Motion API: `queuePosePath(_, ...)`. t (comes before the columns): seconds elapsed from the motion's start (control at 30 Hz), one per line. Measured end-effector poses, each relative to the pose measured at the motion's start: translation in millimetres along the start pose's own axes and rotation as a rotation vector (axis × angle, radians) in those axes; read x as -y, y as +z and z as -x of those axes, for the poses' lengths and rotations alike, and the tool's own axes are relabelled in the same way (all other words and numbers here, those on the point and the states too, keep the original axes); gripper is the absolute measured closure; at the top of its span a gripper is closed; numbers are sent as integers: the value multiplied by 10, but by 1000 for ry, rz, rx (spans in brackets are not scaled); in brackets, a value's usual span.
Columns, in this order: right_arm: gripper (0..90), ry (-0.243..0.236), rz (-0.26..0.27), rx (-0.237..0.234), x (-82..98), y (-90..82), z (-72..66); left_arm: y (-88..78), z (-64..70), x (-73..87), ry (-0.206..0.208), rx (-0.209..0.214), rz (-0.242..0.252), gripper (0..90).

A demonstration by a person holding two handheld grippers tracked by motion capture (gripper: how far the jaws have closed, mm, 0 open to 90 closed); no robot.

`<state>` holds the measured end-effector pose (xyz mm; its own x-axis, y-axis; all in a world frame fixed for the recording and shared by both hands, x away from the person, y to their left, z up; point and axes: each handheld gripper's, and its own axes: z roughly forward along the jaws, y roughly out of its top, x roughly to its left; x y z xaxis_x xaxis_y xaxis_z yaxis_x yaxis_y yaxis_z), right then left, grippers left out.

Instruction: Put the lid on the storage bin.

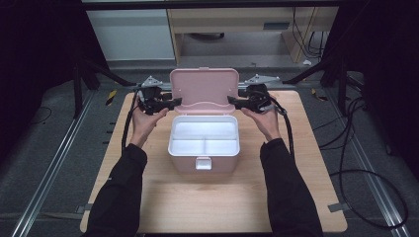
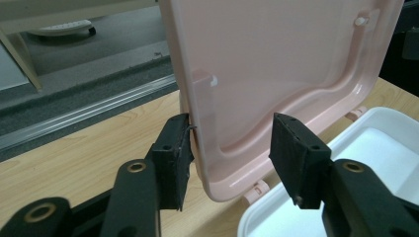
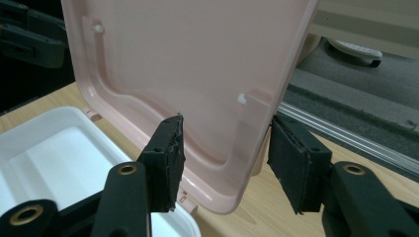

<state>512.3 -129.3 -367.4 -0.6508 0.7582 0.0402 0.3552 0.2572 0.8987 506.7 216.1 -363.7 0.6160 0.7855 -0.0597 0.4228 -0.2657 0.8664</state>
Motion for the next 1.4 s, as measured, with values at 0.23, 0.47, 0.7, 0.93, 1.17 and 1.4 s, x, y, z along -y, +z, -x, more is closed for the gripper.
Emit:
queuePosePath(0.23,513,-31,-3,0,17,-138,-93,-113,77,6,34,-1,-14,515)
queuePosePath(0.47,570,-55,-29,32,5,-238,-201,-217,130,48,41,-1,-11,558)
queuePosePath(0.7,660,-52,-23,39,62,-344,-263,-298,230,83,96,-44,-30,619)
queuePosePath(0.93,729,-62,-39,35,107,-433,-316,-384,238,170,81,-29,-7,716)
queuePosePath(1.17,770,-72,-35,18,204,-526,-375,-449,299,241,105,-31,-14,746)
queuePosePath(1.4,771,-98,-45,-14,299,-672,-480,-523,375,376,135,-19,-45,747)
